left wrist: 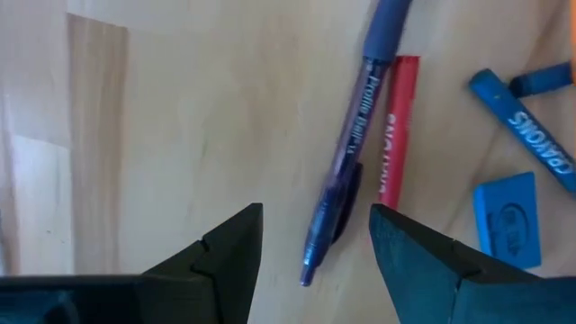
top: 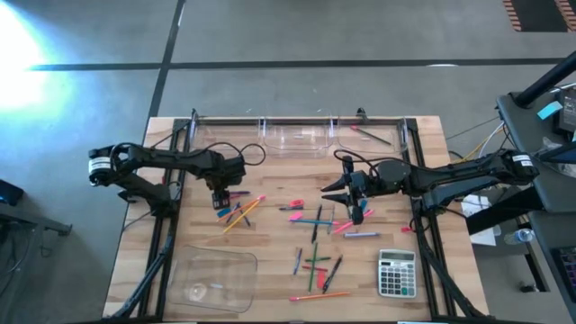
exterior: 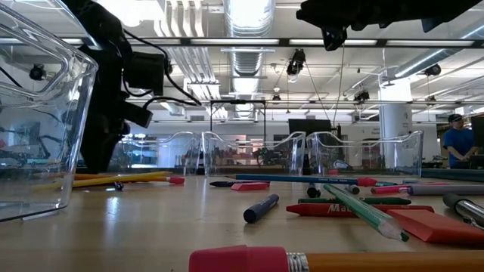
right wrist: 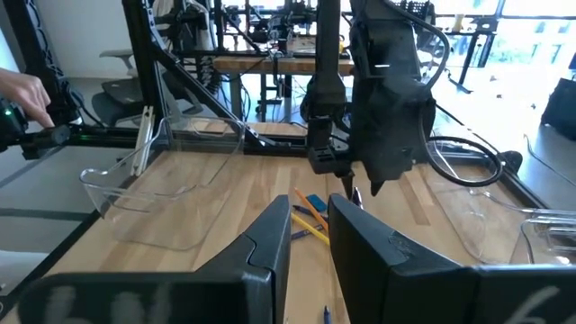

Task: Sort crayons/erasers/pens/pencils in bins
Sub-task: Put the blue pen into the top left transparent bin

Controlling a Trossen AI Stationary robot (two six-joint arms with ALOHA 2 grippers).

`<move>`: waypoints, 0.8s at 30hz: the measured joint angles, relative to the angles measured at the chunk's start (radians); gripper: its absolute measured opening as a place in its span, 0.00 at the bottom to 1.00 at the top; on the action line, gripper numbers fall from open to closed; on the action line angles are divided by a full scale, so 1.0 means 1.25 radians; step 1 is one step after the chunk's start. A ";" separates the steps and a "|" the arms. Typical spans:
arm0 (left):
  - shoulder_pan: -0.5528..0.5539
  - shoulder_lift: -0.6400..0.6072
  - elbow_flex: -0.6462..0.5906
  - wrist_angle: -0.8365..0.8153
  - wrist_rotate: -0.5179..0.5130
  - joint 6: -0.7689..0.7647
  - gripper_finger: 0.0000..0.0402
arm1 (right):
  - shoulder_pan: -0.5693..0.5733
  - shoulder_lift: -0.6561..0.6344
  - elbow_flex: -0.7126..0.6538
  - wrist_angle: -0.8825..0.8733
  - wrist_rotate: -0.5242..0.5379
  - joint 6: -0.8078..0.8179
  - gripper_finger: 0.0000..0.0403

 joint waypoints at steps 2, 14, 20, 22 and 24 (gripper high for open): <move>0.000 0.000 0.002 -0.003 0.002 0.000 0.48 | 0.000 0.000 0.000 0.000 0.000 0.000 0.17; 0.000 0.066 0.002 -0.001 0.000 0.000 0.48 | 0.000 0.000 0.000 0.000 0.005 0.000 0.17; 0.000 0.124 0.017 -0.009 0.000 0.002 0.48 | 0.000 0.000 -0.001 0.000 0.006 0.005 0.17; 0.000 0.126 0.020 -0.009 0.000 0.002 0.48 | 0.000 0.000 -0.001 0.000 0.006 0.004 0.17; 0.000 0.121 0.023 -0.010 0.000 0.002 0.48 | 0.000 0.000 -0.001 0.000 0.006 0.003 0.17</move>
